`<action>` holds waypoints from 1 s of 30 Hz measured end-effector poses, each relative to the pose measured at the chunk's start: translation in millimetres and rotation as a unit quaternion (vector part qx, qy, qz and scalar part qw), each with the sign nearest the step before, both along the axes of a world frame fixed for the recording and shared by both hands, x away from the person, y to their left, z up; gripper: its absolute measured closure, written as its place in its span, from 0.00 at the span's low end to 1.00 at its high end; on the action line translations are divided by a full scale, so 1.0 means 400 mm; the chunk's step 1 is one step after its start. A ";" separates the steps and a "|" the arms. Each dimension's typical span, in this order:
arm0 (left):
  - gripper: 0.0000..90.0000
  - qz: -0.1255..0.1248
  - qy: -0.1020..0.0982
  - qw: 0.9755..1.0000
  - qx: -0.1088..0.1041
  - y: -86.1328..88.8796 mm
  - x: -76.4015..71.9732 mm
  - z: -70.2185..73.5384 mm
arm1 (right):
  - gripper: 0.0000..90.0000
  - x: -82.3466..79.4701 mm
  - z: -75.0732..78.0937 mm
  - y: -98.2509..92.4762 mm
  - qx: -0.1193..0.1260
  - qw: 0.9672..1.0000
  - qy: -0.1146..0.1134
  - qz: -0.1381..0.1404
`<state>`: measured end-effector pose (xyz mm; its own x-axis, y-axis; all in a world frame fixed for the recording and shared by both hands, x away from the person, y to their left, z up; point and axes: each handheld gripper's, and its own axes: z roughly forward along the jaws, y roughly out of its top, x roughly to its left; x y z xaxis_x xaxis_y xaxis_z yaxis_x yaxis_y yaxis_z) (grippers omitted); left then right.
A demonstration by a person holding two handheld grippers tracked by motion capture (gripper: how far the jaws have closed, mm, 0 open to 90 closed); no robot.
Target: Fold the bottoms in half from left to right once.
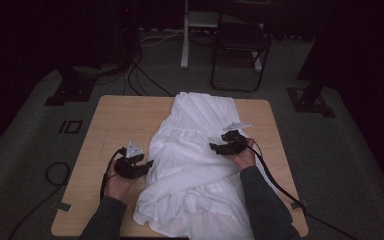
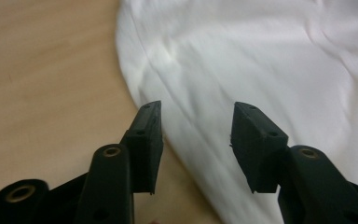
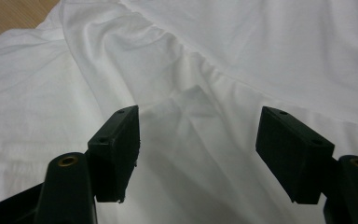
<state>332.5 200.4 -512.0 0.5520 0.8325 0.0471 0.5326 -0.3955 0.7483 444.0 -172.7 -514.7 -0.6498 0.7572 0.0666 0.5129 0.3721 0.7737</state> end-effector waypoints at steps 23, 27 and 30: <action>0.51 -0.084 0.060 0.995 0.000 -0.027 -0.227 -0.113 | 0.98 -0.334 0.059 -0.323 0.068 0.994 -0.089 0.010; 0.95 -0.106 0.031 0.994 -0.004 -0.031 -0.239 -0.087 | 0.99 -0.413 0.040 -0.406 0.079 0.992 -0.096 -0.022; 0.97 -0.127 0.006 0.991 -0.040 -0.014 -0.262 -0.030 | 0.99 -0.483 0.029 -0.455 0.098 0.989 -0.109 -0.028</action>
<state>227.7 194.8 -524.0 0.7440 0.6678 -0.0216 0.4325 -0.4567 0.7774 250.9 -354.6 -503.1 -0.6217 0.7793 0.0786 0.3424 0.1801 0.9221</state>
